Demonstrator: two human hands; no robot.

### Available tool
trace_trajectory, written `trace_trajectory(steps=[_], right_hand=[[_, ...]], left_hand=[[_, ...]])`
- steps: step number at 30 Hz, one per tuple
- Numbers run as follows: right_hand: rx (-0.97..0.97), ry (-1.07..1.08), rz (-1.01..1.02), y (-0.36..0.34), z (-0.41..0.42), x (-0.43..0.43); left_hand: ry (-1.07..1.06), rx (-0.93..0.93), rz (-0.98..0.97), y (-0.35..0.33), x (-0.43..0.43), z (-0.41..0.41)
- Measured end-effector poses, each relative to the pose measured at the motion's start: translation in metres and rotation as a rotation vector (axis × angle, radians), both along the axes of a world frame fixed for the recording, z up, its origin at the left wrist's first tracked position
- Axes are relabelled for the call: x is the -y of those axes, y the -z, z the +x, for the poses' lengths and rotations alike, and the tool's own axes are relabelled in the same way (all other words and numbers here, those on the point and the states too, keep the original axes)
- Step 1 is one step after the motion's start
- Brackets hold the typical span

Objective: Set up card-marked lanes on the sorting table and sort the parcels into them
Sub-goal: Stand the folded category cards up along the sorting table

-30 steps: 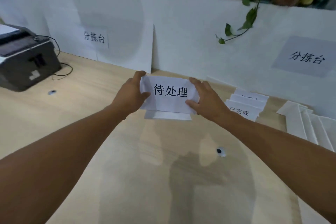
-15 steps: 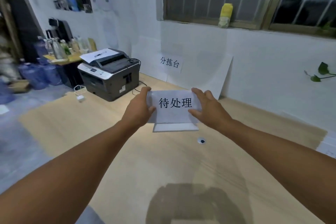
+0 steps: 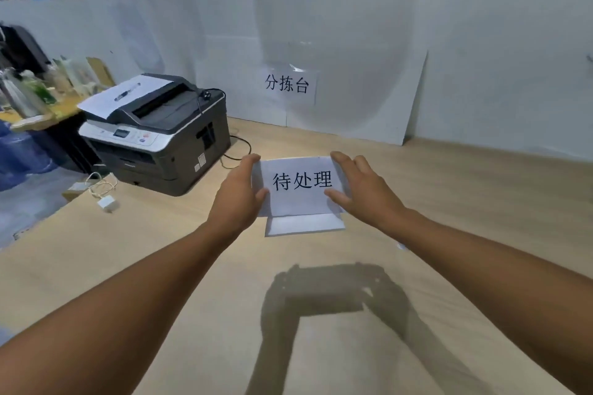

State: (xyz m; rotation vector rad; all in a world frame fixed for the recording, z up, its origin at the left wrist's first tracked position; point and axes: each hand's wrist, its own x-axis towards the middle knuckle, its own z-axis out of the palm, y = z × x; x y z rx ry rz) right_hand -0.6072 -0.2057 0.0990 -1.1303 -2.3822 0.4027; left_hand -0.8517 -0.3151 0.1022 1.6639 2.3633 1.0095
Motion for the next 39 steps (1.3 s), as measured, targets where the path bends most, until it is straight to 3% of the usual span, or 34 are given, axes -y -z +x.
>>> trace_trajectory(steps=[7,24,34,39], right_hand=[[-0.051,0.122,-0.098,0.071,-0.092,-0.051],[0.075,0.403,-0.150,0.185,-0.253,-0.228],[0.122,0.485,-0.243,0.252,-0.277,-0.264],[0.047,0.492,-0.247,0.262,-0.274,-0.255]], left_hand=[[0.078,-0.023,-0.052,0.050,-0.088,-0.094],[0.278,0.152,-0.108,0.182,-0.315,-0.245],[0.316,0.191,-0.211,0.253,-0.365,-0.266],[0.322,0.219,-0.196,0.257,-0.360,-0.262]])
